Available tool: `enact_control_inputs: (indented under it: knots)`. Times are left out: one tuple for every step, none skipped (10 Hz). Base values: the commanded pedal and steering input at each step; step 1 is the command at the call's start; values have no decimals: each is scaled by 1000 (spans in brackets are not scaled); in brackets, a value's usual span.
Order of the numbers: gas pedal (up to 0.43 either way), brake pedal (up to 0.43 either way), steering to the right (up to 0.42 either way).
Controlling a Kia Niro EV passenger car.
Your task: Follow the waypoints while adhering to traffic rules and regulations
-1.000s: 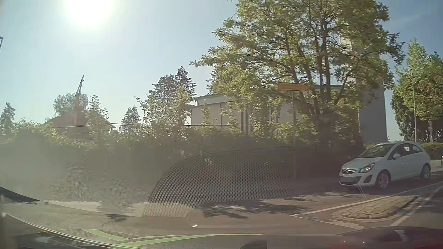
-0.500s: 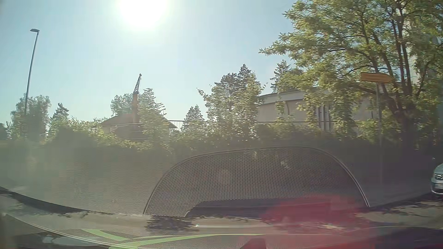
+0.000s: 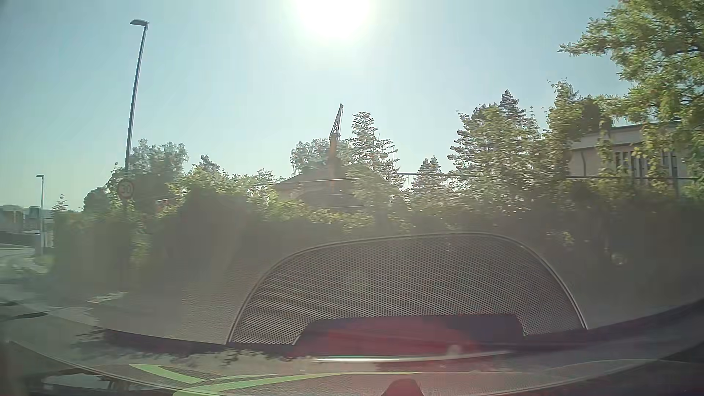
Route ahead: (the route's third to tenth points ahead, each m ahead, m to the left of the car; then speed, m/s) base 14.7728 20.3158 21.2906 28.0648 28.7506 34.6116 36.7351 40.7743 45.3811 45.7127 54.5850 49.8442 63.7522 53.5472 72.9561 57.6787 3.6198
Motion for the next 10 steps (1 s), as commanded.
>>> enact_control_inputs:
  knots:
    - [47,0,-649]
    - [47,0,-654]
    - [47,0,-655]
    - [47,0,-655]
    - [47,0,-652]
    - [59,0,-646]
    - [59,0,-637]
    - [59,0,-626]
    - [59,0,-612]
    - [59,0,-584]
